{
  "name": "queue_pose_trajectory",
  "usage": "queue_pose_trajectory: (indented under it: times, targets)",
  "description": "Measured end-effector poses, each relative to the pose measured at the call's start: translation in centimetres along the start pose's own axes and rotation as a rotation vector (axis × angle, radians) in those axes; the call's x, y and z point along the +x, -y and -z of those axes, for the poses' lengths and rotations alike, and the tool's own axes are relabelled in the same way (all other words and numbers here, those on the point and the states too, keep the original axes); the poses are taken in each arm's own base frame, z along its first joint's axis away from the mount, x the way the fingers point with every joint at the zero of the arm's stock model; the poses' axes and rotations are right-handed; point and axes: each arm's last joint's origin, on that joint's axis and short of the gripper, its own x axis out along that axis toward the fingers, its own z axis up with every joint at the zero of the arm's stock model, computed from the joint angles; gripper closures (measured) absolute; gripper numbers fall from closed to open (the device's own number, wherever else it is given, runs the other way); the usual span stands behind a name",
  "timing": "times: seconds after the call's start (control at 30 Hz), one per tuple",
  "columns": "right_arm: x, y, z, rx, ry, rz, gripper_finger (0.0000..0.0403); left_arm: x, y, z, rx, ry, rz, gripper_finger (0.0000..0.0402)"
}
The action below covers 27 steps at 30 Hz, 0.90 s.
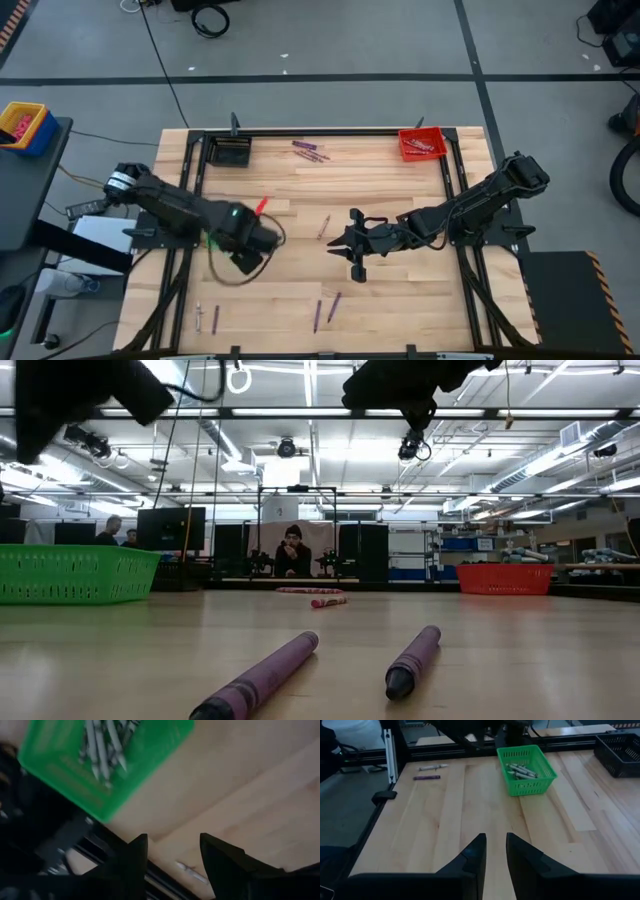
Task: Sort crayons
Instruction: Put the white crayon into the green bin
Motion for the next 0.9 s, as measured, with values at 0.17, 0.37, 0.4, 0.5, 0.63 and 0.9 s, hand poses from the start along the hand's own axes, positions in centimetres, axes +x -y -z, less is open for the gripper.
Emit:
queue_pose_trajectory:
  times: [0.17, 0.37, 0.4, 0.5, 0.63, 0.9]
  targets:
    - [0.0, -0.1, 0.0, 0.0, -0.001, -0.008, 0.0323, 1.6, 2.1, 4.2, -0.065, -0.032, 0.036, 0.0209]
    - [0.0, -0.1, -0.1, 0.002, 0.006, -0.01, 0.0323, 6.7, 3.4, 8.5, -0.116, -0.135, 0.094, 0.0209]
    - [0.0, -0.1, -0.1, 0.003, 0.009, -0.01, 0.0323, 7.5, 3.4, 9.1, -0.123, -0.153, 0.094, 0.0209]
    - [0.0, -0.1, -0.3, 0.009, 0.025, -0.014, 0.0323, 9.8, 2.8, 10.1, -0.166, -0.187, 0.065, 0.0209]
    - [0.0, -0.2, -0.4, 0.016, 0.043, -0.018, 0.0323, 11.7, 2.1, 10.8, -0.211, -0.238, 0.037, 0.0209]
    - [0.0, -0.2, -0.4, 0.015, 0.042, -0.019, 0.0323, 14.7, 1.4, 11.7, -0.307, -0.36, 0.05, 0.0209]
